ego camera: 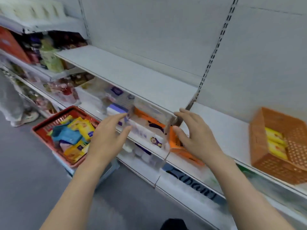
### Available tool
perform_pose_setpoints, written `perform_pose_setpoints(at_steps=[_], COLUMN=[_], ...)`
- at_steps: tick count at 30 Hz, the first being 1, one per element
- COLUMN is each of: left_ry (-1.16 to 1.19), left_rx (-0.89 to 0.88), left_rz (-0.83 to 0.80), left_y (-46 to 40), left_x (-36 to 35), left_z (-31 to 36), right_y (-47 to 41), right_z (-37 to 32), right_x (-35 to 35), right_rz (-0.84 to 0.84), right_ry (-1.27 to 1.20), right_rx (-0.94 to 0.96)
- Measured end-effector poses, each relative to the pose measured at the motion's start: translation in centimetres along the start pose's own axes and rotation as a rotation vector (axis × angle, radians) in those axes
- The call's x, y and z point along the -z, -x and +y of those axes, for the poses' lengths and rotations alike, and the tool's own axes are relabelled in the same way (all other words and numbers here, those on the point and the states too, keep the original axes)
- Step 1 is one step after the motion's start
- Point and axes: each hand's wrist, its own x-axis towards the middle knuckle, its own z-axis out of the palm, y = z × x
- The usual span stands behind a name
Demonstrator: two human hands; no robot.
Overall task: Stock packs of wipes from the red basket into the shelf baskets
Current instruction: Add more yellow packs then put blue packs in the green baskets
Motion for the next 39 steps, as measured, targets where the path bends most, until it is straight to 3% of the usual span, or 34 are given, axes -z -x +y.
perform_pose_setpoints(at_steps=[12, 19, 23, 31, 36, 39], left_ry=[0.034, -0.054, -0.046, 0.063, 0.097, 0.091], left_rx=[0.141, 0.268, 0.373, 0.460, 0.399, 0.365], left_rz=[-0.001, -0.148, -0.267, -0.606, -0.801, -0.880], left_y=[-9.0, -17.0, -19.4, -22.0, -24.1, -25.1], left_x=[6.1, 7.3, 5.7, 0.4, -2.4, -3.6], left_z=[-18.7, -31.0, -38.1, -49.2, -54.5, -56.4], right_y=[-17.1, -29.5, -32.3, -29.2, -27.7, -26.8], right_z=[-10.7, -14.5, -14.7, -12.9, -12.4, -12.7], right_x=[-17.4, -28.8, -36.2, -49.4, -54.9, -57.4], right_rz=[-0.234, -0.412, -0.620, -0.960, -0.915, -0.879], right_ry=[-0.077, -0.125, -0.102, -0.099, -0.051, 0.026], right_rx=[0.073, 0.011, -0.135, -0.586, -0.876, -0.919])
